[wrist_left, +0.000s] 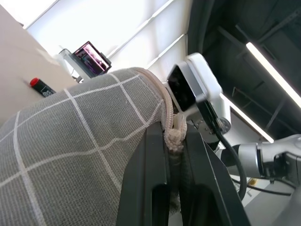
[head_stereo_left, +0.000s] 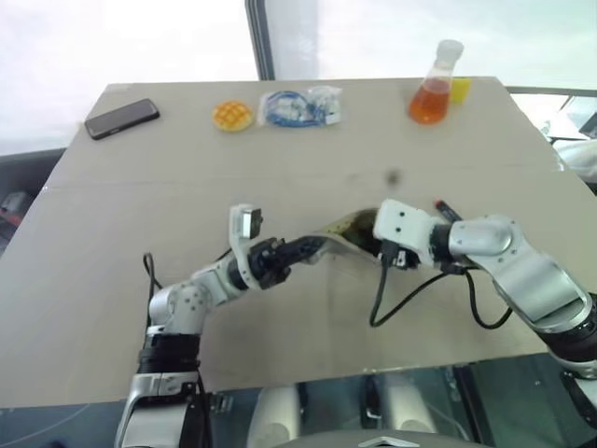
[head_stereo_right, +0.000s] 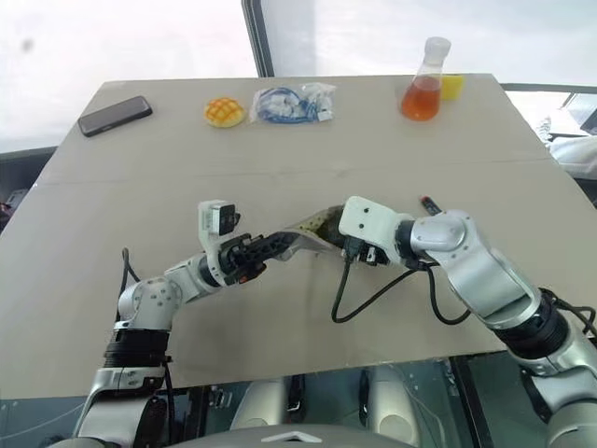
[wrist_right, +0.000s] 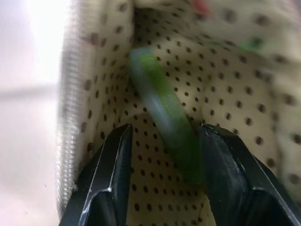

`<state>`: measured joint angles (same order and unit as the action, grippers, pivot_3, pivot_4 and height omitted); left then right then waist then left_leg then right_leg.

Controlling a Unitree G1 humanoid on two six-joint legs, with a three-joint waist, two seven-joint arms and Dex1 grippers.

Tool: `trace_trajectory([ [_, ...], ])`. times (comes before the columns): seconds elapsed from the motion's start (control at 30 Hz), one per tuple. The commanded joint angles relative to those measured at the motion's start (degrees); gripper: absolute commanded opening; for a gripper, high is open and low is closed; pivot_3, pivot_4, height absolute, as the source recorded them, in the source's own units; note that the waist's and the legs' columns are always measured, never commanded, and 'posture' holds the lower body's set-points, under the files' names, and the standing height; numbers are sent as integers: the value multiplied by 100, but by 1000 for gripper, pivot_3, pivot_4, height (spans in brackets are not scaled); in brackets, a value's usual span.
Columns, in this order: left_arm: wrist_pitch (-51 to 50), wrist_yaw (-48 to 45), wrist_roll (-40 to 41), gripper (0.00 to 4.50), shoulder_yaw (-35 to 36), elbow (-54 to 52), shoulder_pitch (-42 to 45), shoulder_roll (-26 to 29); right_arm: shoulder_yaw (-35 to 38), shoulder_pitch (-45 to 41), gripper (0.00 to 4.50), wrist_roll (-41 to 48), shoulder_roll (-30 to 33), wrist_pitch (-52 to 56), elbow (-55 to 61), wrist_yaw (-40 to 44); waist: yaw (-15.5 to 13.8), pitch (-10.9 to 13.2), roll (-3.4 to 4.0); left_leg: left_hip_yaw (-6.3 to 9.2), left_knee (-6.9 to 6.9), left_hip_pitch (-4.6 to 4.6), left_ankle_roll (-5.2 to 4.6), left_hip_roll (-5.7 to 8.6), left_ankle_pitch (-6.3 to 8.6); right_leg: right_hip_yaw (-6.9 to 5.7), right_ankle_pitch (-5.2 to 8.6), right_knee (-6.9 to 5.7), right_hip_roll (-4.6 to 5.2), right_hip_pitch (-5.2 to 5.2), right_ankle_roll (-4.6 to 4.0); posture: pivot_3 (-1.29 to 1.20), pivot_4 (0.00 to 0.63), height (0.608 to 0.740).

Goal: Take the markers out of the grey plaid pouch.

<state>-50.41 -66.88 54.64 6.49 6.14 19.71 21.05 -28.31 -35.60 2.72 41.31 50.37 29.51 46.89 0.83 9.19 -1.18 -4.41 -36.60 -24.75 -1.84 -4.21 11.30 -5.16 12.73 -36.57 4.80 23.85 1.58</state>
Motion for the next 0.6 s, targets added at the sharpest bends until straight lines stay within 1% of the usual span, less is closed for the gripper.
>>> trace_trajectory([
  [0.03,215,-204,-128,0,105,116,-37,141,-748,-215,2211,-775,34,-622,-473,-25,-3,0,0,-1,0,0,0,0,0,0,0,-1,-1,0,0,0,150,740],
  [0.07,217,-213,-136,0,110,135,-31,133,-858,-278,2211,-868,-52,-741,-631,-17,-6,0,0,-2,0,-3,0,1,0,1,0,0,0,2,0,0,150,740],
  [0.17,232,-207,-141,0,125,124,-30,90,-1001,-483,2211,-1172,-581,-1079,-1447,-290,-3,0,0,-8,0,-8,1,4,0,6,-1,4,3,3,0,0,150,740],
  [0.23,245,-225,-152,0,90,61,-71,71,-1201,-559,2211,-1441,-924,-1579,-2276,-470,-7,-1,-1,-10,0,-7,1,5,0,7,-2,4,4,3,1,0,150,740],
  [0.3,210,-210,-125,0,73,4,-106,38,-1292,-644,2211,-1729,-1357,-2278,-3300,-843,6,-4,-6,-11,0,-3,1,4,-1,7,-4,3,3,-1,2,0,150,740],
  [0.37,174,-211,-115,0,5,-117,-196,9,-1199,-767,2211,-1872,-2022,-3430,-4720,-1562,51,-14,-16,-15,-2,4,1,2,-1,9,-3,0,1,-4,1,0,150,740],
  [0.43,155,-187,-98,0,-26,-214,-302,-33,-853,-813,2211,-1792,-2636,-4519,-6044,-2283,132,-20,-26,-16,-4,18,5,-2,-3,11,-2,-11,-7,-11,-1,0,150,740],
  [0.47,167,-175,-107,0,-34,-261,-353,-53,-719,-822,2211,-1826,-2769,-4903,-6468,-2553,158,-22,-27,-13,-4,24,10,-4,-6,11,-2,-14,-10,-14,-2,0,150,740],
  [0.5,213,-161,-138,0,-35,-297,-395,-66,-608,-784,1971,-1852,-2819,-5223,-6717,-2677,158,-23,-25,-3,-3,32,15,-6,-9,14,-4,-19,-13,-16,-4,0,150,740],
  [0.53,259,-115,-148,0,1,-309,-420,-87,-467,-688,1696,-1807,-2819,-5446,-6710,-2694,156,-23,-25,-1,-2,33,18,-5,-11,15,-5,-20,-13,-17,-7,0,150,740],
  [0.57,292,-68,-145,0,46,-319,-440,-106,-337,-593,1366,-1764,-2804,-5585,-6620,-2705,152,-23,-25,-1,0,35,21,-5,-13,17,-6,-21,-13,-17,-8,0,150,740],
  [0.6,322,-29,-142,0,91,-323,-453,-123,-230,-506,905,-1734,-2772,-5663,-6481,-2694,147,-24,-26,-4,-1,33,21,-4,-13,22,-6,-22,-10,-17,-9,0,150,740],
])
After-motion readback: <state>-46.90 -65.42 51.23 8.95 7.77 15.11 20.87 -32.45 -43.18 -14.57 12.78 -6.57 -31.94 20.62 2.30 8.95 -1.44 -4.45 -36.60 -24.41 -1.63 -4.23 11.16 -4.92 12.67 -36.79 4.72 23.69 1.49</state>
